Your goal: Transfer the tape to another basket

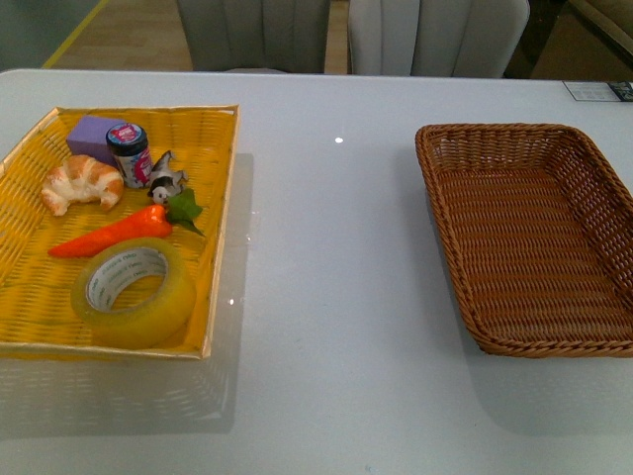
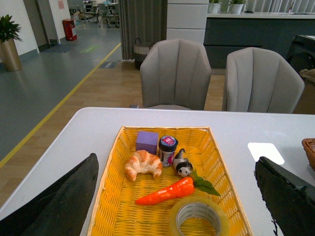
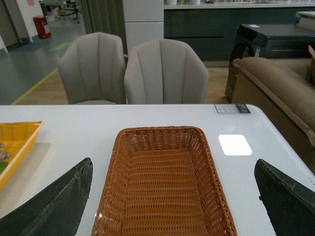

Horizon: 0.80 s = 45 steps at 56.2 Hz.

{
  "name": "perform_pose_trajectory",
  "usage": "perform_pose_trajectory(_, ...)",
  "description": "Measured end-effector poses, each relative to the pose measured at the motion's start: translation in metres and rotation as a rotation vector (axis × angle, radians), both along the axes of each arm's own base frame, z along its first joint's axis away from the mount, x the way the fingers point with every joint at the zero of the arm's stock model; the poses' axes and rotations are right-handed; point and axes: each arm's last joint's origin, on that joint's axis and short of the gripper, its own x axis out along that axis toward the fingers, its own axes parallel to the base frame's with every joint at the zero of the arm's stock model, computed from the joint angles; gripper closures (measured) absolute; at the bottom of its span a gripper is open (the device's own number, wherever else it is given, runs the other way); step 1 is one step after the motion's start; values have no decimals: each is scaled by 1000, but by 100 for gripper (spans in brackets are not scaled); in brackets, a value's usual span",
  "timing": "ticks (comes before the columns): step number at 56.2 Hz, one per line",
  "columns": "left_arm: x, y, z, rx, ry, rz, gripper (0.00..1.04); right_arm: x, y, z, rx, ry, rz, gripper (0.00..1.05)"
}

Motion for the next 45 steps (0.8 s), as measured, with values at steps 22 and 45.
perform_pose_trajectory(22,0,0,0,0,0,0,9,0,0,0,0,0,0,9)
perform_pose_trajectory(45,11,1,8,-167,381,-240,9,0,0,0,0,0,1,9)
